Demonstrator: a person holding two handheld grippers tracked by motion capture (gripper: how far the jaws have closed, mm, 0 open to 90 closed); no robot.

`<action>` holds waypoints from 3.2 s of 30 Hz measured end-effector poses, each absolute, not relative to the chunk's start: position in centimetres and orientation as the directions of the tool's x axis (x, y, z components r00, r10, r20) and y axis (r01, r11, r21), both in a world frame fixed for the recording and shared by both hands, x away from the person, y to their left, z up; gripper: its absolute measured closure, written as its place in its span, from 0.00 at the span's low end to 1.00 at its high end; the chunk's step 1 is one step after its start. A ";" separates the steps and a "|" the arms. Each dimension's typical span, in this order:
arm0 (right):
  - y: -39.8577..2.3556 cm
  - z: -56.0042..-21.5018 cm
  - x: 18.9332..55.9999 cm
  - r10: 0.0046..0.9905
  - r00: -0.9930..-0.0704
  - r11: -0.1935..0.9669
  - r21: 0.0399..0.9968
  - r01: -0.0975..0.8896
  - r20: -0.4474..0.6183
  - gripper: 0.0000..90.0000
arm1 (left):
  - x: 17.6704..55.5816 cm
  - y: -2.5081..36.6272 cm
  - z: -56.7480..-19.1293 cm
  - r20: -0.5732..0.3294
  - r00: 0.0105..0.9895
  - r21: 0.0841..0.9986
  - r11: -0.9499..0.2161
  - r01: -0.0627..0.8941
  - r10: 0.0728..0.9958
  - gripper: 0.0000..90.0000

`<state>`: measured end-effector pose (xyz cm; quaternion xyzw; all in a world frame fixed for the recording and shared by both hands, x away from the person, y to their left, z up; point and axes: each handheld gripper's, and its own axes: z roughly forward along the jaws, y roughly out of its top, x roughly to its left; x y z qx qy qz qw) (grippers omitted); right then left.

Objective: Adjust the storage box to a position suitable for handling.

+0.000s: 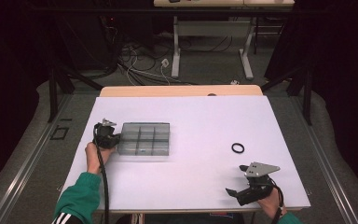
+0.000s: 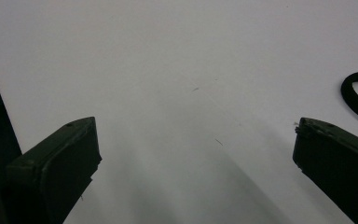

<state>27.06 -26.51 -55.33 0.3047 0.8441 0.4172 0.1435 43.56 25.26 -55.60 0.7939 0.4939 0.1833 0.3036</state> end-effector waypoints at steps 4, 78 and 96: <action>-26.5 -55.3 27.1 0.632 -0.775 0.468 0.789 0.398 0.016 0.00 | 43.4 24.9 -55.5 -0.014 0.441 0.659 -0.323 0.680 0.898 1.00; -26.5 -55.4 27.2 0.633 -0.774 0.467 0.787 0.403 0.020 0.00 | 40.2 17.1 -55.0 -0.097 0.559 0.669 -0.362 0.650 0.824 1.00; -26.5 -55.5 27.3 0.627 -0.778 0.471 0.784 0.404 0.024 0.00 | 40.0 14.1 -55.6 -0.082 0.591 0.691 -0.382 0.614 0.802 1.00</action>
